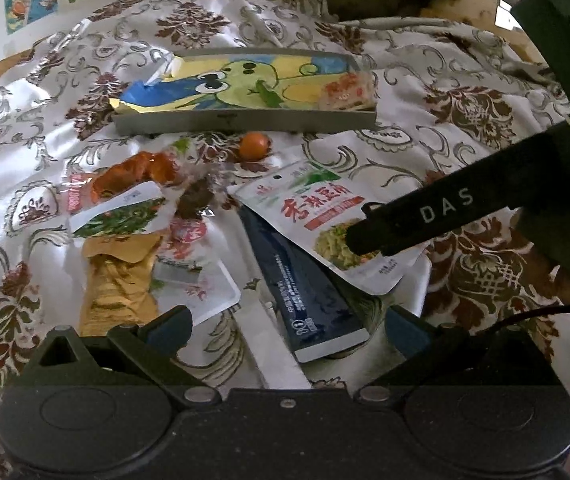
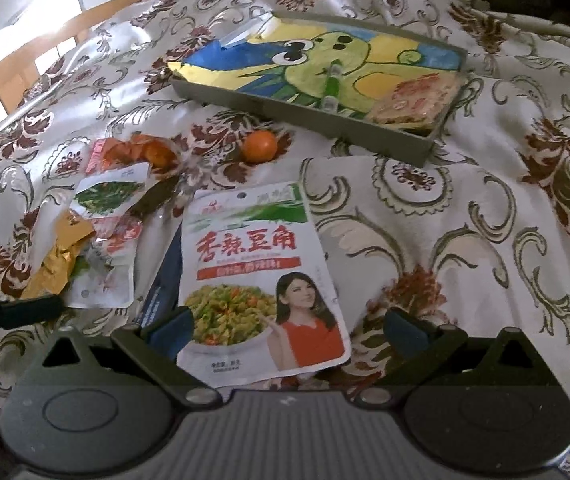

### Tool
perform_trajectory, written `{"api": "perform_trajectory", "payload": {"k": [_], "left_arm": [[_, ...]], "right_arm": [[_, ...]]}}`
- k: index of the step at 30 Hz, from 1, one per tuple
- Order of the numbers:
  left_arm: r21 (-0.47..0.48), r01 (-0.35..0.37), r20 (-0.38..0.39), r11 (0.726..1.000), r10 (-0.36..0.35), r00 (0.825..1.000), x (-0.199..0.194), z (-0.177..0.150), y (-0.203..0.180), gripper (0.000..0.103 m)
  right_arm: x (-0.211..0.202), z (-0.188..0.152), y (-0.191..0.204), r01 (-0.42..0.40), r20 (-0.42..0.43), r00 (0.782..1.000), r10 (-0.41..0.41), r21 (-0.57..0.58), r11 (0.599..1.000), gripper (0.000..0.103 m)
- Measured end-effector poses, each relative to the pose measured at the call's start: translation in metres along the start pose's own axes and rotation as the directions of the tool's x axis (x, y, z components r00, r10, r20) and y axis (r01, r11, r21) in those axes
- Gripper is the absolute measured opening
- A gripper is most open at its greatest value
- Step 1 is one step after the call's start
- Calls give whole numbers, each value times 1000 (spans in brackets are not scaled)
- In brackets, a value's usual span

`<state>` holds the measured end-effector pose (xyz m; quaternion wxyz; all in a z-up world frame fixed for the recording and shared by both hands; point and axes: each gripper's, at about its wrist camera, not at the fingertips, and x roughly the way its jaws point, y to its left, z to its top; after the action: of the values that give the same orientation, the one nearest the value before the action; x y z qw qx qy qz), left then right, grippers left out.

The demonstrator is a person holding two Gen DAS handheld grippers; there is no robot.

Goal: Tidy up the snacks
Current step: 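Grasp the white spicy-bean pouch with the right tool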

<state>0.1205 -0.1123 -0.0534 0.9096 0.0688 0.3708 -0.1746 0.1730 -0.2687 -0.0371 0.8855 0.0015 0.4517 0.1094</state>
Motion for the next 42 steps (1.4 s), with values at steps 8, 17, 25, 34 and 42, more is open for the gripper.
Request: {"api": "perform_trajectory", "payload": {"k": [8,17,25,34,42], "left_arm": [[-27,45,-23,999,-46,999,11,3,5,102],[-36,80,-30,996,-81,996,23,11,7,102],[-83,131,-32,988,-135,990,28,16,15,102],[-106,131,-46,986,-137,990,27,11,23,96],[-93,144,-45,985,-149,988,26,10,21,86]], "right_arm": [[20,7,0,-59,-73,996,59,9,998,103],[22,11,2,-79,-59,995,77,-44,996,103],[11,18,-5,-110,23,994,111,-51,993,103],[23,14,17,-75,-1,997,76,-158,985,103],[24,7,30,-26,-14,1000,23,-259,966,99]]}}
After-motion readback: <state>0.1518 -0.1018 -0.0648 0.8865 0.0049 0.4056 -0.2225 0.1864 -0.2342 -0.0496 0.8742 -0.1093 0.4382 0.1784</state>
